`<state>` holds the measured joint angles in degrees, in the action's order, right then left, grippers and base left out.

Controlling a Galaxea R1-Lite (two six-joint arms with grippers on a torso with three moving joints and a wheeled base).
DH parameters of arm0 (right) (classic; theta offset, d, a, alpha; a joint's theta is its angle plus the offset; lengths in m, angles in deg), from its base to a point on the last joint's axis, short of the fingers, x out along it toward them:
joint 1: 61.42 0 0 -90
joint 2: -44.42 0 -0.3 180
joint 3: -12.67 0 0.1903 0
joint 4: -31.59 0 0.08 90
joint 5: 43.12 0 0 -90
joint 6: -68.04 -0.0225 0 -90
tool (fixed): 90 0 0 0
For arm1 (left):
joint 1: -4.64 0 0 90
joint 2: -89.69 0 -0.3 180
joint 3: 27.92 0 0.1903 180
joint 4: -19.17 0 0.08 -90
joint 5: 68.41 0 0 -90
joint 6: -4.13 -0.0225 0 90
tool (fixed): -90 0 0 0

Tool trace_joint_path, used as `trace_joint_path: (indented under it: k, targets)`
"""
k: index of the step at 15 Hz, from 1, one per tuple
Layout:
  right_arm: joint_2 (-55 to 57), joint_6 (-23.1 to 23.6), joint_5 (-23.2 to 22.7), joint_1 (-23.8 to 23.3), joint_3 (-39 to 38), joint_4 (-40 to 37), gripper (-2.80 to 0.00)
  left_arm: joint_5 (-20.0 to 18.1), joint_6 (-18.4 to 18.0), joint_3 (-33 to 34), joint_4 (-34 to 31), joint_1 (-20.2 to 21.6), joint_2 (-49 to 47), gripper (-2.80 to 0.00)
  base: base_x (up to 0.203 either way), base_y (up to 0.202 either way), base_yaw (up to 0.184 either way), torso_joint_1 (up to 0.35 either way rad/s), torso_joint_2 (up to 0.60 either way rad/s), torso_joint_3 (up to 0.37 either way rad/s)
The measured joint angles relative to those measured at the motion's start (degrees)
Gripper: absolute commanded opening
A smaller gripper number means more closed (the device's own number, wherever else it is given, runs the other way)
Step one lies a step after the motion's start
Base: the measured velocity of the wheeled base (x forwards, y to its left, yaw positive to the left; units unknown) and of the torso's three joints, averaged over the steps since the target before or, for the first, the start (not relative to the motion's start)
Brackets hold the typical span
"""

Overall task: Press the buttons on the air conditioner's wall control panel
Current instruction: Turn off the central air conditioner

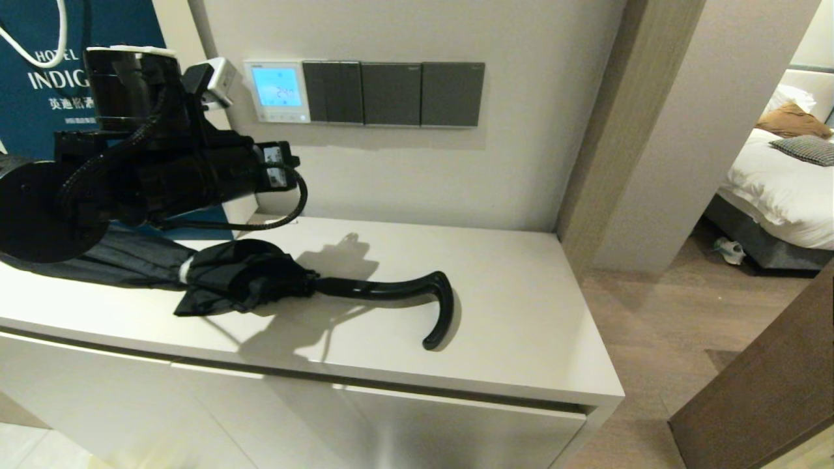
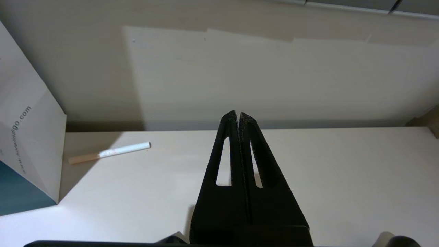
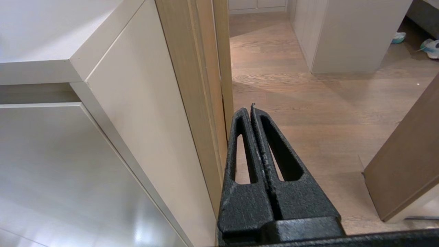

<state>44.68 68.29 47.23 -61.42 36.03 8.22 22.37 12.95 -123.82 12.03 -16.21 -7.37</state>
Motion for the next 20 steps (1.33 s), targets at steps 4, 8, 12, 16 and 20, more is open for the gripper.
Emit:
trace_joint_path:
  k: [4, 8, 12, 16, 20]
  targets:
    - [0.00, 0.00, -0.01, 0.00, 0.00, 0.00, -2.80, -0.04, 0.00, -0.15, 0.02, 0.04, -0.45, -2.80, 0.000, 0.000, 0.000, 0.000, 0.00, 0.000]
    - [0.00, 0.00, -0.01, 0.00, 0.00, 0.00, -2.80, 0.01, 0.02, -0.15, 0.02, 0.01, -0.51, -2.80, 0.000, 0.000, 0.000, 0.000, 0.00, 0.000]
    - [0.00, 0.00, -0.02, 0.00, 0.00, 0.00, -2.80, 2.93, 2.46, -7.32, 0.13, -0.39, -4.29, -2.80, 0.000, 0.000, 0.000, 0.000, 0.00, 0.000]
    - [0.00, 0.00, 0.00, 0.00, 0.00, 0.00, -2.80, 3.16, 2.65, -9.07, 0.09, -0.49, -6.31, -2.80, 0.000, 0.000, 0.000, 0.000, 0.00, 0.000]
    - [0.00, 0.00, -0.02, 0.00, 0.00, 0.00, -2.80, 3.16, 2.63, -9.43, 0.15, -0.49, -6.82, -2.80, 0.000, 0.000, 0.000, 0.000, 0.00, 0.000]
